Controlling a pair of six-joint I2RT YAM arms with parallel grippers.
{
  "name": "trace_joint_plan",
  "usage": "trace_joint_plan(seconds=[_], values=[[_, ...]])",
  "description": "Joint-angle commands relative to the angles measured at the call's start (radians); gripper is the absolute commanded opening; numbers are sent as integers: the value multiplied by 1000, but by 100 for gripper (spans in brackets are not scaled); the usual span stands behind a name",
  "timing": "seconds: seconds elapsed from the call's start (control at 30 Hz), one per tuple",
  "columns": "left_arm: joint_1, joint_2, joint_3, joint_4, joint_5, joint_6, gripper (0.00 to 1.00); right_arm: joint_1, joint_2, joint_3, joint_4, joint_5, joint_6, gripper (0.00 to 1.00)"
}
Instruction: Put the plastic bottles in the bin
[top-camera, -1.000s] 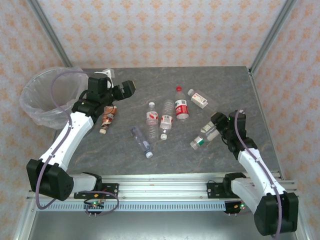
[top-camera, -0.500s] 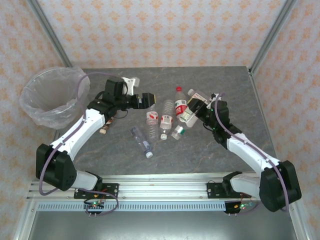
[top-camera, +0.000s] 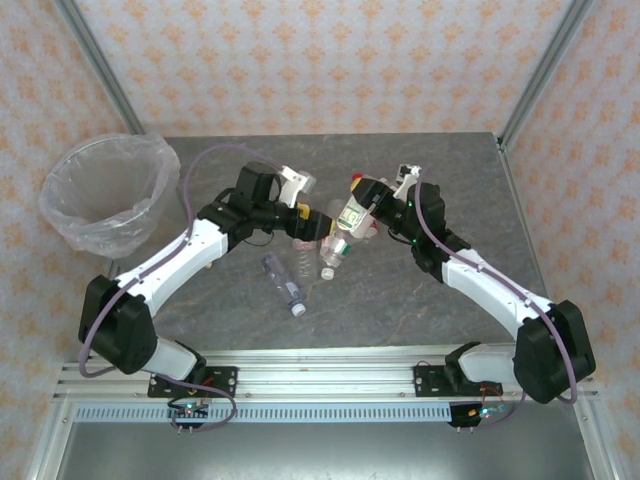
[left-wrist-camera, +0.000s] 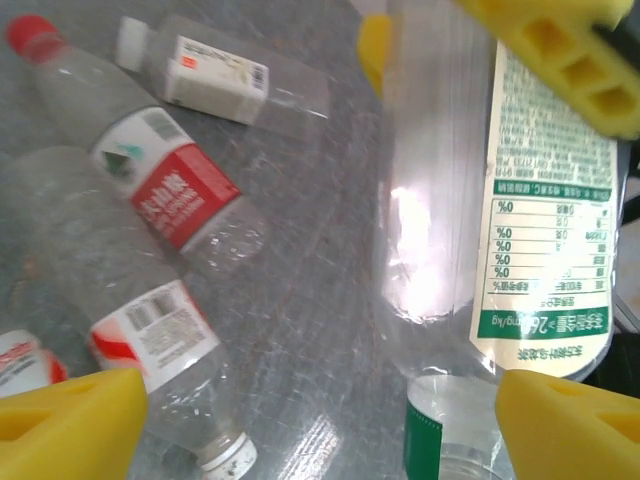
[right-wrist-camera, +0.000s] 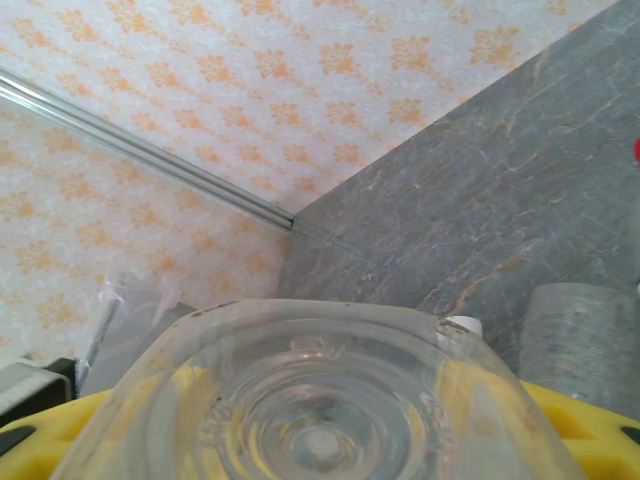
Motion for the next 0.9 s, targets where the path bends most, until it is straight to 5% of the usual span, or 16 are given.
trace_joint_plan(seconds=[0.0, 0.23, 0.43, 0.7, 0.87], values=[[-45, 8, 56, -60, 122, 137, 89, 8, 3, 36, 49, 1, 10, 31], [-118, 23, 18, -45, -36, 127, 82, 8, 24, 41, 139, 69, 74, 31], [-137, 32, 39, -60, -58, 139, 61, 13, 51, 60, 123, 44, 78, 31], [-144, 73, 78, -127, -83, 164, 58, 14, 57, 61, 128, 31, 99, 31], [-148, 71, 83, -133, -98, 176, 44, 13, 67, 64, 118, 32, 100, 31]])
